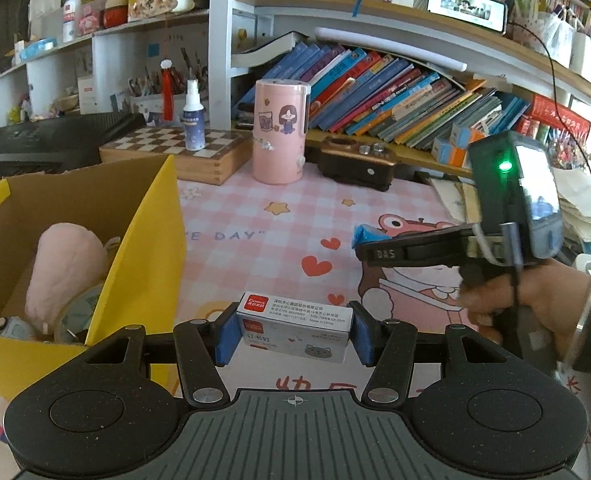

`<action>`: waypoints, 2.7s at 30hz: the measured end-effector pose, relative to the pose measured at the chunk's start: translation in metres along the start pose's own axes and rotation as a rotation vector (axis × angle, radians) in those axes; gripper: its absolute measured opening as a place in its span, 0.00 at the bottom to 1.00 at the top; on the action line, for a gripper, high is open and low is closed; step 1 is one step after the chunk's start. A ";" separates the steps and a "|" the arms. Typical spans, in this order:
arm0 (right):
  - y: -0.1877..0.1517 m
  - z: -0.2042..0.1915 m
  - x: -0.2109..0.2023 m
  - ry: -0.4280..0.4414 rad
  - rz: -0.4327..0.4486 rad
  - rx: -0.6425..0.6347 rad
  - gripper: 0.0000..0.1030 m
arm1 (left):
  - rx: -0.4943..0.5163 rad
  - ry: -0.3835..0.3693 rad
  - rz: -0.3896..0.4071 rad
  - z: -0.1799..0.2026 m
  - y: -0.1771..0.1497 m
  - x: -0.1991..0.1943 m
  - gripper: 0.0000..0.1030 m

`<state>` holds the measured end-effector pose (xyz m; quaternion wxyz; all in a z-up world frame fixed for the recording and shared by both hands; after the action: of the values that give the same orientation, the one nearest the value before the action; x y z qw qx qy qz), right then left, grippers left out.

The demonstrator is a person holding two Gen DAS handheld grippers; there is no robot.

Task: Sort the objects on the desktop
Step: 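Close the left gripper on the white box while the right gripper closes on the blue item, then carry the white box with the left gripper while the right gripper carries the blue item toward the yellow box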

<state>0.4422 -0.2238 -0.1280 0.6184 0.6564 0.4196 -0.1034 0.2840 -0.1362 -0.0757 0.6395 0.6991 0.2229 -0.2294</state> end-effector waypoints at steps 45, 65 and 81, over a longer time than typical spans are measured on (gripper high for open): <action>-0.140 -0.177 -0.179 -0.005 -0.076 0.056 0.28 | -0.048 -0.111 0.000 -0.109 -0.108 -0.118 0.53; -0.186 -0.266 -0.196 0.060 -0.093 0.034 0.28 | -0.029 -0.058 0.024 -0.157 -0.150 -0.176 0.53; -0.179 -0.298 -0.193 0.100 -0.091 -0.053 0.28 | -0.106 -0.013 0.052 -0.187 -0.148 -0.183 0.53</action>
<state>0.0858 -0.0581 -0.0676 0.6084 0.6244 0.4821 -0.0872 0.0559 0.0586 -0.0675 0.6829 0.6682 0.2122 -0.2052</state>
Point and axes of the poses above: each gripper's, at about its wrist camera, not at the fingertips, and x roughly the way its jaws point, z to its right, y to its top, the point moved 10 cm from there along x, roughly the way its jaws point, and after that the axes turned 10 degrees about x, right-handed, at the moved point
